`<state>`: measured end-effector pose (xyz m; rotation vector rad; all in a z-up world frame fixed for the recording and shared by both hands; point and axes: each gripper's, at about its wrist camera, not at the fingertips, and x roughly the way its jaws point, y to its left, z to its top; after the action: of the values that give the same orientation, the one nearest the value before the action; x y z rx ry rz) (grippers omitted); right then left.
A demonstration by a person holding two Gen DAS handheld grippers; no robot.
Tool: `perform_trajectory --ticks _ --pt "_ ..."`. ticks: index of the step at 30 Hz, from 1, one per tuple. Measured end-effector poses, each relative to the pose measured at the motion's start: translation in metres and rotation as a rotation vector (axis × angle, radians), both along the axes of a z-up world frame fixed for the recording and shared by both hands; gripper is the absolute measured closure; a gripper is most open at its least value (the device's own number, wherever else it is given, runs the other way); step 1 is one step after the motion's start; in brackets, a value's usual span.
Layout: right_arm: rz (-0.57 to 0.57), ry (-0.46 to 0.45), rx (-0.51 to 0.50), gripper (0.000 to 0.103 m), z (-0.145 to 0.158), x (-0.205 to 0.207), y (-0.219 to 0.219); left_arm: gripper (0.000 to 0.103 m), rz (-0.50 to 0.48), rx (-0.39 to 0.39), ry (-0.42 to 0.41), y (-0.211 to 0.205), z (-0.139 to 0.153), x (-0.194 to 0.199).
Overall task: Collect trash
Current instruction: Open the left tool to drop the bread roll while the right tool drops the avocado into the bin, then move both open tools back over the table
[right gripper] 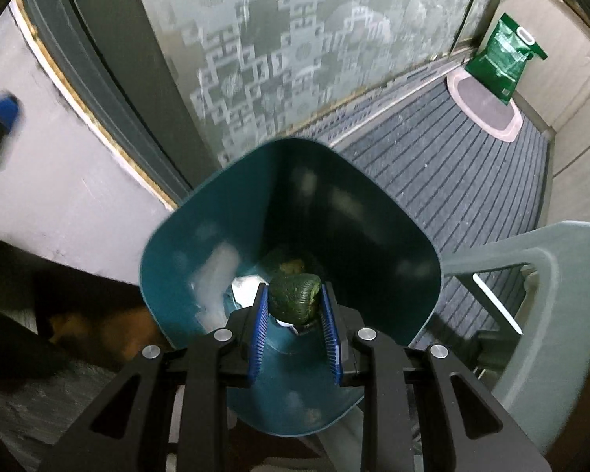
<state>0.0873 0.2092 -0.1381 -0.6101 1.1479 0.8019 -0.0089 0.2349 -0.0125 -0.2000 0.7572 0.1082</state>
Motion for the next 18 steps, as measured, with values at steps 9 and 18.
perform_trajectory --ticks 9,18 --pt "0.0 0.001 -0.049 0.065 -0.013 -0.001 -0.007 0.086 0.031 -0.008 -0.073 0.002 0.028 -0.013" --pt "0.022 0.002 0.065 0.065 0.019 -0.011 -0.01 0.085 0.032 -0.002 -0.137 -0.01 0.05 -0.016"
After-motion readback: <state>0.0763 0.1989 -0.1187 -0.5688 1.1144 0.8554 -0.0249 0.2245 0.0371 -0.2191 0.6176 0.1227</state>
